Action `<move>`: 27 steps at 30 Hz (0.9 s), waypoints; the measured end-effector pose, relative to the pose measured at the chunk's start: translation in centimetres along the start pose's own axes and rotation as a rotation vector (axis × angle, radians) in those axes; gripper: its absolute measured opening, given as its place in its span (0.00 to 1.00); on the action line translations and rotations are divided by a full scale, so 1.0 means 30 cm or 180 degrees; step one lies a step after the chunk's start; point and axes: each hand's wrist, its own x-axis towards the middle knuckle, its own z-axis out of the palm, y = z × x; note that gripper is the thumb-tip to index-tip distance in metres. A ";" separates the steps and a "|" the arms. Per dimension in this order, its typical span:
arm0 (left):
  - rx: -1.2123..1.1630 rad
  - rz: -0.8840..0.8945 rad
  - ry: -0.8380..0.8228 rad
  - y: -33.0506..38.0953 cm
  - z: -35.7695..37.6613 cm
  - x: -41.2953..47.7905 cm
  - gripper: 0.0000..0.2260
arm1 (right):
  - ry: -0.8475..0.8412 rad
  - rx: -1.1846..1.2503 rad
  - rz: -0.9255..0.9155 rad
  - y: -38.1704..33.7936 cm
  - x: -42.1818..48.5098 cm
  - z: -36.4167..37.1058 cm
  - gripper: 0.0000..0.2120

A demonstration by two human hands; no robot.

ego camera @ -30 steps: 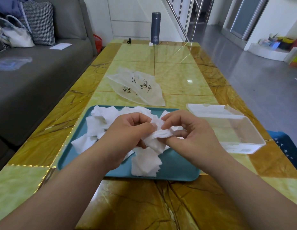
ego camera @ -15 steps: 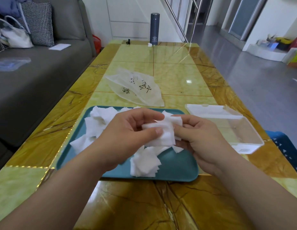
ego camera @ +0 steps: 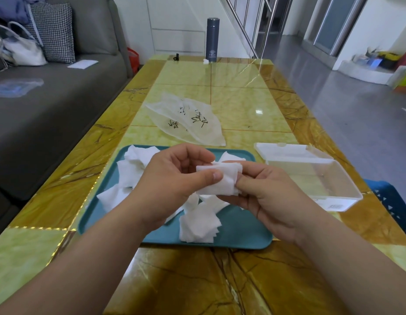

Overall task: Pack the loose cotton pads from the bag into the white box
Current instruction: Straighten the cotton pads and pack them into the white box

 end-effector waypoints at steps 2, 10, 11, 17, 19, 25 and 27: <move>0.0005 -0.0010 0.0012 -0.003 0.002 0.001 0.11 | -0.0101 -0.0027 -0.0015 -0.001 -0.001 0.007 0.14; -0.0086 -0.0125 -0.0041 -0.010 -0.005 0.010 0.12 | -0.0335 0.0138 0.0052 -0.010 -0.004 0.010 0.15; -0.0062 -0.0128 -0.0011 -0.014 -0.001 0.011 0.12 | -0.0387 0.0114 0.0044 -0.011 -0.006 0.013 0.16; 0.0067 -0.0047 0.0131 -0.022 0.008 0.012 0.11 | -0.0433 0.0032 0.0027 -0.012 -0.007 0.012 0.17; 0.0149 -0.0003 0.0212 -0.024 0.011 0.010 0.11 | -0.0443 0.0087 0.0035 -0.011 -0.008 0.015 0.18; 0.0515 0.0111 0.0463 -0.029 0.013 0.008 0.12 | -0.0496 0.0452 0.0143 -0.028 -0.013 0.012 0.17; 0.0472 0.0104 0.0457 -0.030 0.012 0.008 0.12 | -0.0541 0.0444 0.0106 -0.031 -0.018 0.013 0.17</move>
